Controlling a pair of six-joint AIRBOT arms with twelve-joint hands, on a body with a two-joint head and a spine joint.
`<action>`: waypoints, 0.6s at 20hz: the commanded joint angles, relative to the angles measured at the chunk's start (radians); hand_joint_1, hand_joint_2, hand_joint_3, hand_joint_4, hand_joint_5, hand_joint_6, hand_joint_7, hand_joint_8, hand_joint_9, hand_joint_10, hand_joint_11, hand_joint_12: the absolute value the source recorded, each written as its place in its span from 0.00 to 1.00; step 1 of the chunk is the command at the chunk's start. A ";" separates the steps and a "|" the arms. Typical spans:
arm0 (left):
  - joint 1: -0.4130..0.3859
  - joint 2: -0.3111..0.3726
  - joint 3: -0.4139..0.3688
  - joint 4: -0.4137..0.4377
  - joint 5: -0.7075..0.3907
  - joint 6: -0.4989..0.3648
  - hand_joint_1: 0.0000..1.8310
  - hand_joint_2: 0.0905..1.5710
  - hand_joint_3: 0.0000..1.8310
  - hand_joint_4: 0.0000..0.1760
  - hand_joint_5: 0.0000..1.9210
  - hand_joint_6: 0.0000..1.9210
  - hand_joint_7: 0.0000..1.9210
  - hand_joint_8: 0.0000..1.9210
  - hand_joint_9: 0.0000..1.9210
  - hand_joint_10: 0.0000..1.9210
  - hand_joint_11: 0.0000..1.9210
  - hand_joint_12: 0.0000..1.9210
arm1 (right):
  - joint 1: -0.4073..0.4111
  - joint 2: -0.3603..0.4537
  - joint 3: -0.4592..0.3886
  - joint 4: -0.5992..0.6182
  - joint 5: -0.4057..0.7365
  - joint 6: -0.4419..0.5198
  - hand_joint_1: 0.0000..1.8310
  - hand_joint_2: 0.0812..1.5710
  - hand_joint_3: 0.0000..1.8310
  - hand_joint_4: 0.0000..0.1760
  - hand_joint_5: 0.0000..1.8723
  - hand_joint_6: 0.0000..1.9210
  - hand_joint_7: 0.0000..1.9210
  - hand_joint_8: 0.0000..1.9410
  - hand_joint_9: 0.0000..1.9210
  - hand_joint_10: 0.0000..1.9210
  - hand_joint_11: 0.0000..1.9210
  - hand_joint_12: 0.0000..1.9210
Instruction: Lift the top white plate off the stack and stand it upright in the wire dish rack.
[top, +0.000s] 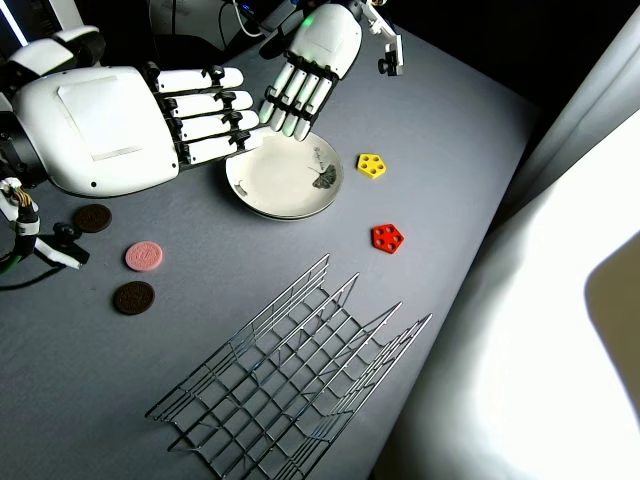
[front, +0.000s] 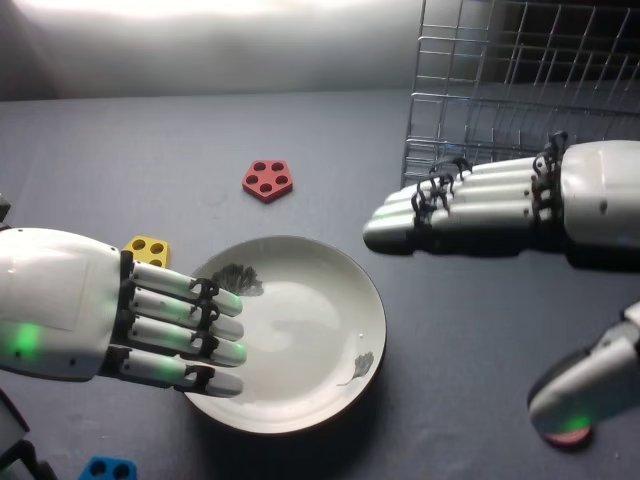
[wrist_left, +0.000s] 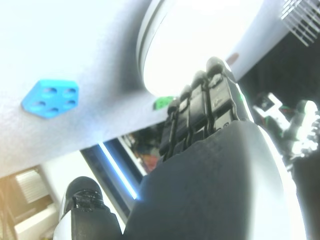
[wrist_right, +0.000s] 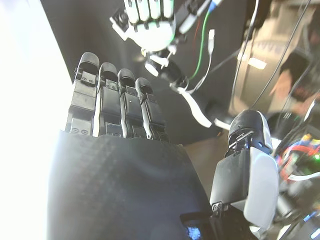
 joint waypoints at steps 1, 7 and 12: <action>-0.017 -0.005 0.001 -0.064 -0.049 0.004 0.02 0.55 0.00 0.00 0.01 0.00 0.02 0.00 0.02 0.00 0.00 0.05 | 0.010 0.010 0.002 0.041 0.072 -0.041 0.08 0.60 0.00 0.00 0.04 0.00 0.04 0.00 0.05 0.00 0.06 0.02; -0.017 -0.041 0.039 -0.059 -0.021 0.011 0.03 0.54 0.00 0.00 0.02 0.00 0.02 0.00 0.02 0.00 0.02 0.06 | 0.009 -0.001 0.004 0.009 0.018 -0.337 0.08 0.60 0.00 0.00 0.04 0.00 0.04 0.00 0.04 0.00 0.06 0.02; -0.010 -0.063 0.084 -0.049 -0.012 0.016 0.04 0.55 0.00 0.00 0.02 0.00 0.02 0.00 0.01 0.00 0.01 0.06 | 0.008 -0.026 0.012 0.013 0.017 -0.457 0.07 0.60 0.00 0.00 0.03 0.00 0.03 0.00 0.03 0.00 0.06 0.02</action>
